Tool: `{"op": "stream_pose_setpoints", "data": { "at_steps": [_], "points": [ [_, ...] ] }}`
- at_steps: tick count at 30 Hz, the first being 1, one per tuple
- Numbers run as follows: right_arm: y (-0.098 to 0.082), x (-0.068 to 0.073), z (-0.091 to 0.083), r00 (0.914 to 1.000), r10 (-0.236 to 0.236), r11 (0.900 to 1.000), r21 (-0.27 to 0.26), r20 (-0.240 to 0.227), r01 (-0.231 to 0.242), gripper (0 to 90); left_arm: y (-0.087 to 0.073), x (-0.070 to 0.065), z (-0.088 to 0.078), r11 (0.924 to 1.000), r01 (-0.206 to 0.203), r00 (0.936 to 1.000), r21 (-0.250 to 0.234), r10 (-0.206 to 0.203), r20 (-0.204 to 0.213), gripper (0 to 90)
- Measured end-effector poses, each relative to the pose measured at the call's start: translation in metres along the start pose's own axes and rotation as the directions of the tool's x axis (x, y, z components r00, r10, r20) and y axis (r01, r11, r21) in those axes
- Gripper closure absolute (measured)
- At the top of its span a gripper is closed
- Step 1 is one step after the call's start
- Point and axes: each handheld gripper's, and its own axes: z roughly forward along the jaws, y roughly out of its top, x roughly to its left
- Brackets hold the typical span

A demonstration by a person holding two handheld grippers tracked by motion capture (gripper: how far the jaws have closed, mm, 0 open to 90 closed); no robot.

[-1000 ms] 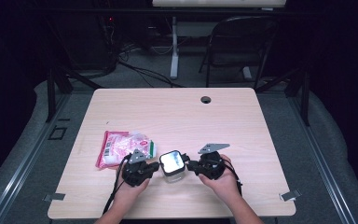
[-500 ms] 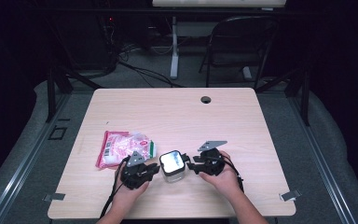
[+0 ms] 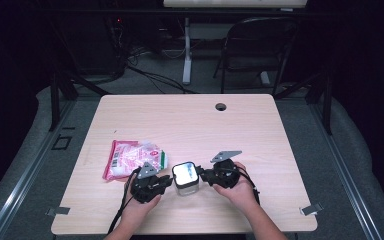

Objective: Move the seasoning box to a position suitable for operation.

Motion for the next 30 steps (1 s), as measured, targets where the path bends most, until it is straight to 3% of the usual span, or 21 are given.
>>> {"op": "stream_pose_setpoints", "data": {
  "at_steps": [13, 19, 21, 25, 30],
  "points": [
    [-0.014, -0.006, -0.023, 0.9985, 0.031, 0.999, 0.045, -0.046, -0.029, 71.2, 0.011, -0.006, 0.01, 0.9993, -0.015, 0.9978, 0.033, 0.013, 0.064, 77.5],
    [-0.01, -0.008, -0.041, 0.9985, 0.032, 0.996, 0.085, -0.045, -0.028, 64.9, 0.017, -0.004, 0.005, 0.9998, -0.006, 0.998, 0.017, 0.005, 0.062, 69.5],
    [-0.008, -0.009, -0.049, 0.9985, 0.04, 0.997, 0.07, -0.037, -0.038, 64.9, 0.022, 0.002, -0.003, 0.9995, 0.025, 0.9975, -0.022, -0.023, 0.067, 68.0],
    [-0.005, -0.01, -0.06, 0.998, 0.061, 0.997, 0.04, -0.014, -0.06, 66.3, 0.027, 0.006, -0.009, 0.9989, 0.029, 0.9971, -0.036, -0.027, 0.071, 66.3],
    [0.001, -0.005, -0.061, 0.9901, 0.14, 0.99, 0.01, 0.013, -0.14, 68.3, 0.032, 0.007, -0.015, 0.9989, 0.014, 0.9975, -0.045, -0.011, 0.07, 64.8]
  ]
}}
